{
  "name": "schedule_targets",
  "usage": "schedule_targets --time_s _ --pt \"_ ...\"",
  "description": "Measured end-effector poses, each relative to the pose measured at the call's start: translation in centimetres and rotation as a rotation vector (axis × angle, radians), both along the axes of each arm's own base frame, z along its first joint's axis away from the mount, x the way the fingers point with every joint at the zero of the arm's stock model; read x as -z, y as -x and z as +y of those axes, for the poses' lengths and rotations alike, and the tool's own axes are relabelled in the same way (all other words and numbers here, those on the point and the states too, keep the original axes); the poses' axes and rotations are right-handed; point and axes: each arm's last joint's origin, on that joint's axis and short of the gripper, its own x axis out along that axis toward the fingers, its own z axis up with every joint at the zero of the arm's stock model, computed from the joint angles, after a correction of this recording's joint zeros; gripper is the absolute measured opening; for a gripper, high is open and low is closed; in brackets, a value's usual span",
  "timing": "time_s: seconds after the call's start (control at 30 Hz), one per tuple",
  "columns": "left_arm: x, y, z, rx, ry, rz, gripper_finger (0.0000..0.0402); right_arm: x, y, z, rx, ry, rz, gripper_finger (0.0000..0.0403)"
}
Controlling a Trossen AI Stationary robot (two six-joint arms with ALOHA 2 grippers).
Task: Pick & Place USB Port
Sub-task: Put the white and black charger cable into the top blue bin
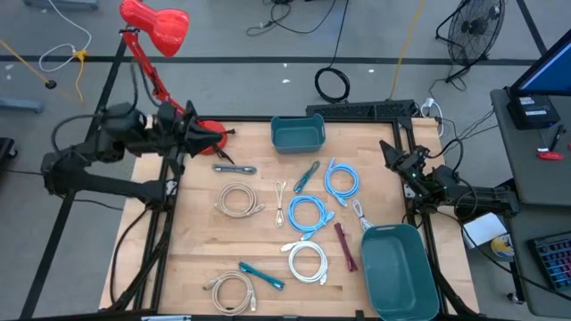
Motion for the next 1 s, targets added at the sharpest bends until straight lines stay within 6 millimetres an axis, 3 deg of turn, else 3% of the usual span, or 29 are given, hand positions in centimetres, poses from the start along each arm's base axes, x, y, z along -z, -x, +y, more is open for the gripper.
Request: schedule_targets --time_s 0.23,0.37,0.53,0.7,0.8,1.0 --pt "0.6 -2.6 0.5 -0.029 -0.085 0.132 0.0026 -0.5 0.1 0.1 -0.026 0.031 -0.043 0.0000" --pt "1.9 -3.7 0.7 -0.024 -0.079 0.241 0.0026 -2.4 0.6 0.5 -0.065 0.288 -0.048 0.0006" --pt "3.3 -3.6 1.3 -0.058 -0.054 0.384 0.0026 -10.6 2.0 1.0 -0.080 0.543 -0.032 0.0056" --pt "4.8 -2.7 2.2 -0.110 -0.024 0.557 0.0026 -15.1 -1.1 1.2 -0.228 0.627 0.235 0.0133" --pt "6.0 -1.9 2.8 -0.173 -0.005 0.707 0.0026 -16.5 -3.7 1.1 -0.306 0.637 0.337 0.0174" --pt "8.5 -2.3 3.3 -0.180 -0.064 1.006 0.0026 -14.9 -9.3 0.8 -0.406 0.614 0.565 0.0219"
